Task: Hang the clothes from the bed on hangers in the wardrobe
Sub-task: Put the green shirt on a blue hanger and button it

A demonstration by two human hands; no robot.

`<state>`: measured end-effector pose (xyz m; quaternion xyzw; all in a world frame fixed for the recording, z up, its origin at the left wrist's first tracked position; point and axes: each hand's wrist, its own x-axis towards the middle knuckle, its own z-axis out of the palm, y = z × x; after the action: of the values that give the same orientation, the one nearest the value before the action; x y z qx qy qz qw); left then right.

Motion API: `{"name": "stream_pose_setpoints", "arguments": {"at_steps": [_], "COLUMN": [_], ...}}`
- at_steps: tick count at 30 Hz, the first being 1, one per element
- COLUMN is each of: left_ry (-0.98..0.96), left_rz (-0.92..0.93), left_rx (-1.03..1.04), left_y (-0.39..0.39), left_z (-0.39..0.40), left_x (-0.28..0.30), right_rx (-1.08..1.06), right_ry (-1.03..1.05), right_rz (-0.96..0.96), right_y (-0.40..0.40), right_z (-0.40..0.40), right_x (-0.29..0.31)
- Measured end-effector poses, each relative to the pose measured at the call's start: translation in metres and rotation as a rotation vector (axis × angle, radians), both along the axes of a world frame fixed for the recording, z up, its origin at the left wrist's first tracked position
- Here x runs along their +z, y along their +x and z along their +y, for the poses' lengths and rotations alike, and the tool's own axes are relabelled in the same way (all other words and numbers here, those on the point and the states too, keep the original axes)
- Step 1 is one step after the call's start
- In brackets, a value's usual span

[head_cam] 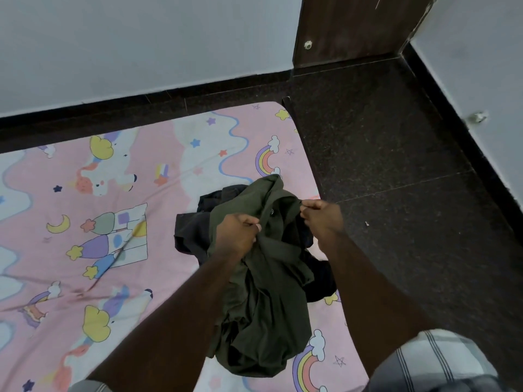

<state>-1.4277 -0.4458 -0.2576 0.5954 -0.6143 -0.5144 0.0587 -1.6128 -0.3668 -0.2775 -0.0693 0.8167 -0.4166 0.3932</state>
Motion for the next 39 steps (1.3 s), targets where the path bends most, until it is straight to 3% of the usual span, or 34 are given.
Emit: {"name": "stream_pose_setpoints", "arguments": {"at_steps": [6,12,17,26,32,39], "left_ry": [-0.115,-0.199,-0.267,-0.505,-0.744,-0.957], "left_rz": [0.032,0.035,0.041,0.019,0.005,0.026], "left_rx": [-0.073,-0.125,-0.183,-0.265,-0.198,-0.049], "left_y": [0.052,0.108,0.157,0.298,0.427,0.527], "left_z": [-0.018,-0.030,-0.026,-0.028,-0.033,-0.038], "left_x": [0.048,0.097,0.134,0.219,0.282,0.372], "right_rx": [0.589,0.676,1.125,1.138,0.895,0.742], "right_ry": [0.125,-0.005,0.005,-0.175,-0.198,-0.311], "right_rz": [0.441,0.692,0.753,0.715,0.926,1.245], "right_y": [0.011,0.050,0.102,0.242,0.348,0.434], "right_z": [-0.029,-0.067,-0.106,-0.104,-0.093,-0.081], "right_x": [0.028,0.053,0.094,0.167,0.246,0.390]}}
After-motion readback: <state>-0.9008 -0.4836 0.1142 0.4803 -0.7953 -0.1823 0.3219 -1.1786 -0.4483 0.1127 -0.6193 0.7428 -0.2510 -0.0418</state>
